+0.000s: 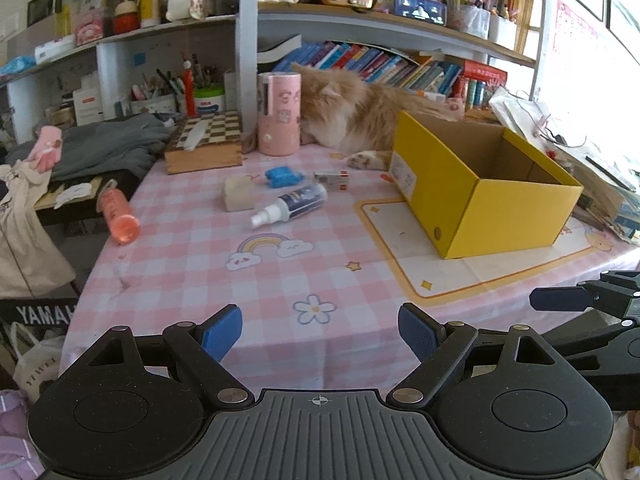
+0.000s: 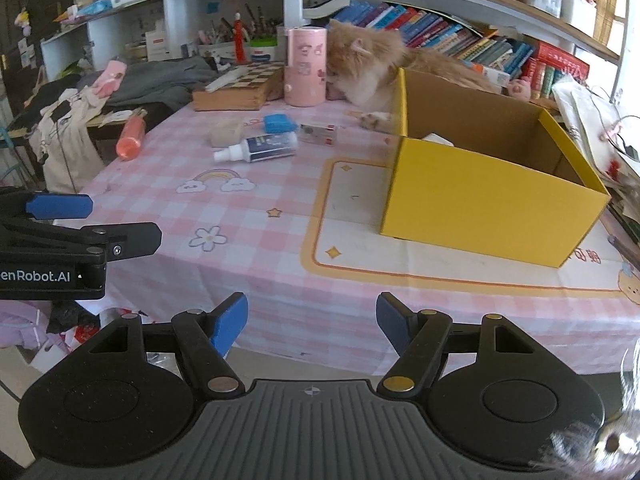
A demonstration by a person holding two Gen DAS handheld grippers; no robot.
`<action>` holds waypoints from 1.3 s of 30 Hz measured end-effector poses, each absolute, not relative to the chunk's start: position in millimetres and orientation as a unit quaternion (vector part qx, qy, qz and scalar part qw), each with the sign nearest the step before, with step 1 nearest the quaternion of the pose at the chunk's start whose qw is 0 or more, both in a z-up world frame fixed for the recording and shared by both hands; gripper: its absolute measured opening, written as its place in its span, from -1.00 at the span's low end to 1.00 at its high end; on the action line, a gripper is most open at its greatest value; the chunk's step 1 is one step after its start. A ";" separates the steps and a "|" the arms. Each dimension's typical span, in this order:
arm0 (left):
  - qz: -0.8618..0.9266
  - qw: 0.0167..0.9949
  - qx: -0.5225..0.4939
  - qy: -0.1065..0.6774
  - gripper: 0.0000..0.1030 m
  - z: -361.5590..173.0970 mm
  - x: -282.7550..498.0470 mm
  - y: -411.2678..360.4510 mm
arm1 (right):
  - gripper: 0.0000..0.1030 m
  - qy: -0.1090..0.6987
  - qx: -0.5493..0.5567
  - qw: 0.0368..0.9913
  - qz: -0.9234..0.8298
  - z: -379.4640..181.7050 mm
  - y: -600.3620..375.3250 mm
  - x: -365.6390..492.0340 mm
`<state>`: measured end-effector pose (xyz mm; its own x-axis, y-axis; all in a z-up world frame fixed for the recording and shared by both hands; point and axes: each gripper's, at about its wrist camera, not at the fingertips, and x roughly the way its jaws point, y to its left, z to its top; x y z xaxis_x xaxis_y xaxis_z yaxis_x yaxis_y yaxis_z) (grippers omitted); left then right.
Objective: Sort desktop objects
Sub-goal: 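Move both open grippers back over the table toward the remaining items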
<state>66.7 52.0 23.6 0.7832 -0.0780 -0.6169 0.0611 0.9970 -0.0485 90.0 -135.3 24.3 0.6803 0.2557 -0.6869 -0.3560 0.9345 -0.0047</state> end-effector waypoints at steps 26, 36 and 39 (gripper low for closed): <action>-0.016 0.942 -0.042 0.333 0.70 16.0 75.4 85.6 | 0.33 0.363 -0.101 0.905 0.198 24.8 -95.1 101.8; -0.016 0.940 -0.042 0.339 0.71 11.4 101.9 86.4 | 0.28 0.358 -0.111 0.905 0.202 21.6 -90.4 129.4; -0.007 0.938 -0.046 0.344 0.71 9.9 114.2 88.5 | 0.20 0.351 -0.111 0.907 0.205 22.5 -88.6 144.2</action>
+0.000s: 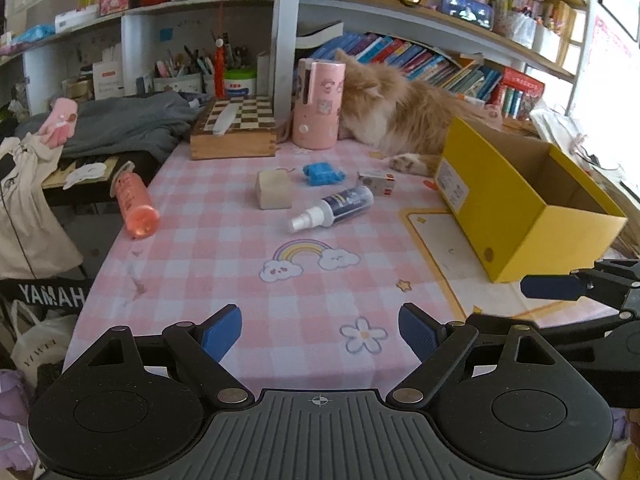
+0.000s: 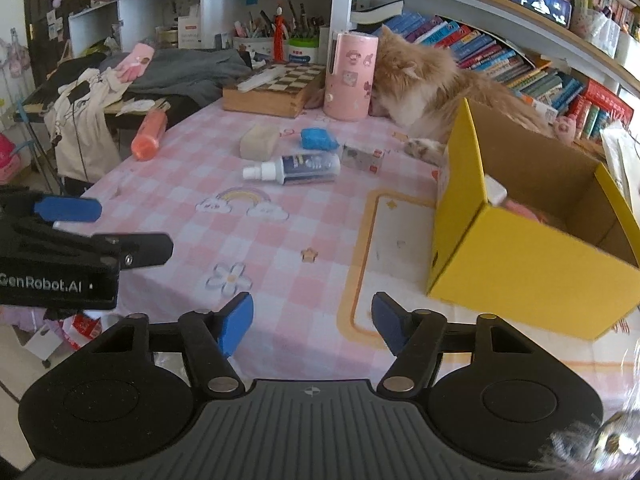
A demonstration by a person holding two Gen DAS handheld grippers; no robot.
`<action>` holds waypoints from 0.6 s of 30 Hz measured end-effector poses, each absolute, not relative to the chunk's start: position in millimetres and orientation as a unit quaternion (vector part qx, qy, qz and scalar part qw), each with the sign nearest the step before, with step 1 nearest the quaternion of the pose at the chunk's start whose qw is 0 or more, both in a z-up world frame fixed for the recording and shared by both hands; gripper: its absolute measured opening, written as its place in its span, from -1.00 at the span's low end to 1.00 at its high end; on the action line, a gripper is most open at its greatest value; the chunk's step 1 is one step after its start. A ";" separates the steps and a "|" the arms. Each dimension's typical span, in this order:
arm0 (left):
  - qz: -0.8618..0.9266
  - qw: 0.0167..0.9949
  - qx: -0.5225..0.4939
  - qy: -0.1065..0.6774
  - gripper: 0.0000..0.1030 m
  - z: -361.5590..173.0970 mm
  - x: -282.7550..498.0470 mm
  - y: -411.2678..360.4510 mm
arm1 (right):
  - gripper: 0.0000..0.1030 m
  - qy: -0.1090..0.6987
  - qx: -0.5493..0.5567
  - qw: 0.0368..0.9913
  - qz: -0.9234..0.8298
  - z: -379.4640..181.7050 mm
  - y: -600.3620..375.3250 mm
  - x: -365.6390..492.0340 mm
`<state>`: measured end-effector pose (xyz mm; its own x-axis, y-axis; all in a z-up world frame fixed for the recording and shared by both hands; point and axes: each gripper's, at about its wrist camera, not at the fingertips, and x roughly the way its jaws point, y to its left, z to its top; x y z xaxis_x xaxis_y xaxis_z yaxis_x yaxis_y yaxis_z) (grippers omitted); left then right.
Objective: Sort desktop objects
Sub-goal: 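Move both open grippers back over the table toward the remaining items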
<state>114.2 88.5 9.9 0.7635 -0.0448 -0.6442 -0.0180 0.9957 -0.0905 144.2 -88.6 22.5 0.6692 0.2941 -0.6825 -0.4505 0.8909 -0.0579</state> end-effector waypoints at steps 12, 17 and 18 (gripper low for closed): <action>0.012 0.935 -0.039 0.352 0.72 8.7 168.5 93.5 | 0.12 0.341 -0.099 0.908 0.222 25.8 -79.4 208.0; 0.017 0.936 -0.029 0.350 0.72 12.3 190.0 93.2 | 0.12 0.341 -0.081 0.910 0.223 26.8 -79.4 234.1; 0.019 0.936 -0.029 0.351 0.72 12.7 193.6 93.5 | 0.12 0.342 -0.078 0.909 0.224 26.9 -79.4 239.3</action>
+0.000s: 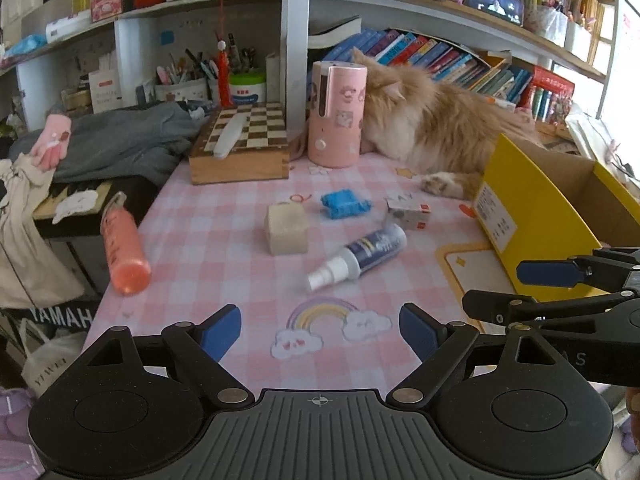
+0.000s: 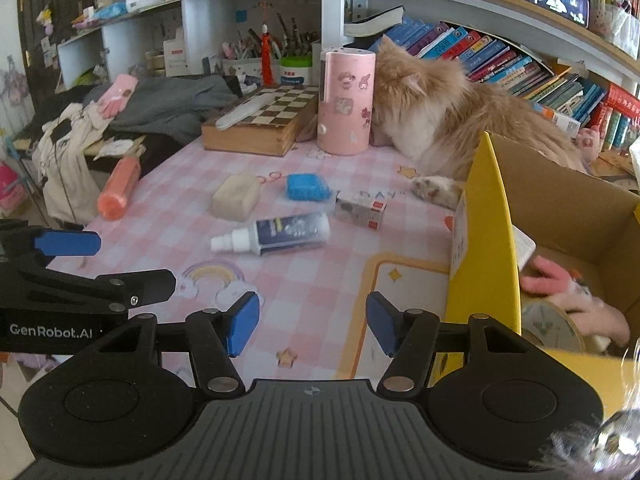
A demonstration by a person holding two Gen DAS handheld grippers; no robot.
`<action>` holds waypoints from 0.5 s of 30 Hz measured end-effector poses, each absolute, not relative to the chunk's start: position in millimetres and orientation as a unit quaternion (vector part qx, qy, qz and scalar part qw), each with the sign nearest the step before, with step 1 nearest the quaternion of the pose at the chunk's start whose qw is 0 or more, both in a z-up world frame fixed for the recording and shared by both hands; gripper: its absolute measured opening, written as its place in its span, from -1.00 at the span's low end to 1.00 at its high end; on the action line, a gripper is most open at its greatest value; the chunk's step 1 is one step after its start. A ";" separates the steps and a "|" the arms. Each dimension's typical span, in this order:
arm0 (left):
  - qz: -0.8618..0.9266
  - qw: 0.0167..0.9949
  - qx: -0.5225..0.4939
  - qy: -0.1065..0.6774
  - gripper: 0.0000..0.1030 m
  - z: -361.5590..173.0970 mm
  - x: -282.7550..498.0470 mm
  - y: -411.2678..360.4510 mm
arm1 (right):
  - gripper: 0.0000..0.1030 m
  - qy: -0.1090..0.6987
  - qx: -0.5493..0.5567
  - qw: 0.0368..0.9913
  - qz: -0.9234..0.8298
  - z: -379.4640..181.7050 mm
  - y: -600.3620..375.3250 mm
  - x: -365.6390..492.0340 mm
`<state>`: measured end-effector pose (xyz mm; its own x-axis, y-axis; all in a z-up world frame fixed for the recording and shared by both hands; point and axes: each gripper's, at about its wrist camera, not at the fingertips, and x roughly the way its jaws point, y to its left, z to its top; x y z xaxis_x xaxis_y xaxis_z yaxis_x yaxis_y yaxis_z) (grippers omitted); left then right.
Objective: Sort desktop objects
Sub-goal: 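Move both open grippers back over the table toward the remaining items, then lower the left gripper onto the white spray bottle while the right gripper approaches the small white-red box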
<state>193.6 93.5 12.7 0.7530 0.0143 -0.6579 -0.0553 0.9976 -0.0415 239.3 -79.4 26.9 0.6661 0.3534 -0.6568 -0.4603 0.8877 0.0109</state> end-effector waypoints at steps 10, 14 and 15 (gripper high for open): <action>0.047 0.932 -0.031 0.358 0.72 14.4 218.2 96.9 | 0.12 0.355 -0.063 0.900 0.245 21.7 -74.0 283.7; 0.047 0.931 -0.024 0.362 0.72 10.9 228.6 97.0 | 0.12 0.354 -0.057 0.900 0.247 21.5 -73.4 297.7; 0.043 0.930 -0.021 0.365 0.72 9.4 231.8 96.0 | 0.12 0.353 -0.054 0.901 0.246 22.4 -73.9 301.9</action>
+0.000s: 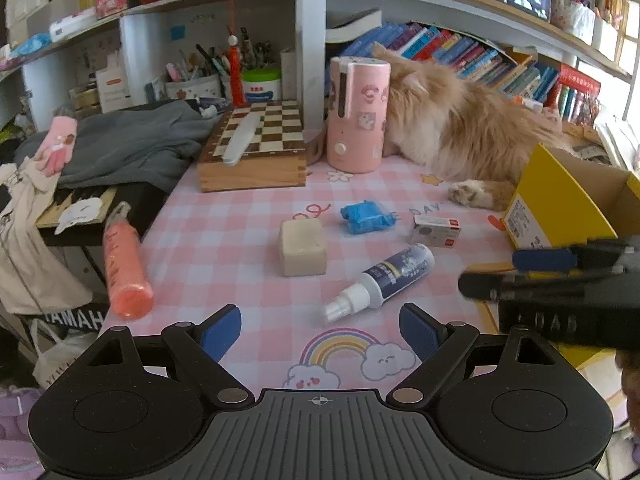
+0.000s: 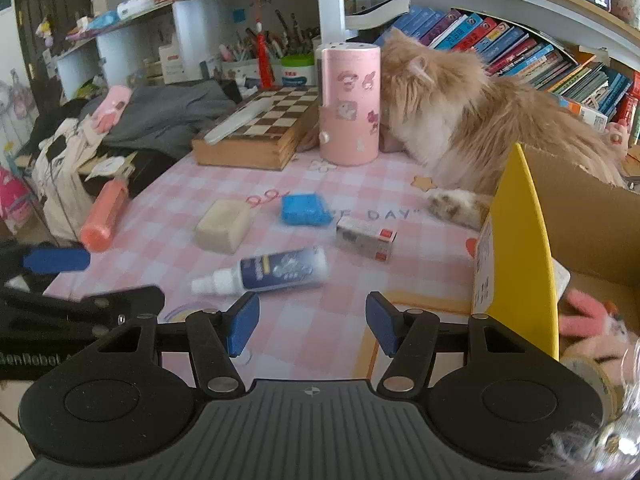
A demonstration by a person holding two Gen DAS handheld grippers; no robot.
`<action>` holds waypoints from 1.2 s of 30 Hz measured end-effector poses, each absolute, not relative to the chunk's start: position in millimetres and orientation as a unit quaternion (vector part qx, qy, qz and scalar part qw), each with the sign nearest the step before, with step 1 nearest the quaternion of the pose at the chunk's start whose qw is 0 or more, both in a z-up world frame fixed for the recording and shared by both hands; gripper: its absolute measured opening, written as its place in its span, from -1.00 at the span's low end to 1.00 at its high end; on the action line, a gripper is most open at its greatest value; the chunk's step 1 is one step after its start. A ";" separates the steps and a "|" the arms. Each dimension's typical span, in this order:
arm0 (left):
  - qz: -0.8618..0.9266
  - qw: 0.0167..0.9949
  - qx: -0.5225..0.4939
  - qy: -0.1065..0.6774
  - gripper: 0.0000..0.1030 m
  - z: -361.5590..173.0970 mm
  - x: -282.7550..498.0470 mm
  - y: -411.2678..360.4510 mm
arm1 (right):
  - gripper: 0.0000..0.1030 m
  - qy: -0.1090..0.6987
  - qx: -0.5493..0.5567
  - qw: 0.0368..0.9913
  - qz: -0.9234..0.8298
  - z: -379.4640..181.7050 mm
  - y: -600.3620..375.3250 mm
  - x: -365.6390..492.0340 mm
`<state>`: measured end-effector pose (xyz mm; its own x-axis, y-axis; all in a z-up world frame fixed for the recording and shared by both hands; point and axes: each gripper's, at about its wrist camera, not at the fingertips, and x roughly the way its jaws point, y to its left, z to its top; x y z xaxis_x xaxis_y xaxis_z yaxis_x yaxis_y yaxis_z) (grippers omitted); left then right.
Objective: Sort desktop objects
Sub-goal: 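Lower the left gripper onto the white spray bottle while the right gripper approaches the small white-red box, then close the left gripper on the spray bottle while the right gripper grasps the small white-red box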
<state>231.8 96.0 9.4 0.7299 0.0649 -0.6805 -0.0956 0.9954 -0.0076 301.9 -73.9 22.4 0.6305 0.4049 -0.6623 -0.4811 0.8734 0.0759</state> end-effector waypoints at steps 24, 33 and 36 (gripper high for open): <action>-0.128 0.890 0.099 0.427 0.26 -42.3 344.5 54.2 | 0.13 0.403 0.021 0.901 0.159 11.0 -71.7 400.3; -0.140 0.887 0.077 0.432 -0.37 -42.2 337.4 63.6 | 0.20 0.426 0.022 0.893 0.140 -2.7 -62.5 416.3; -0.128 0.888 0.062 0.437 -0.39 -41.0 325.9 70.3 | 0.31 0.438 0.017 0.889 0.133 -9.7 -56.5 422.5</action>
<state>325.9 70.3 -41.0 0.5858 -0.1728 -0.7919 0.2807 0.9598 -0.0017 422.5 -56.5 -9.7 0.5801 0.2522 -0.7745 -0.2216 0.9639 0.1479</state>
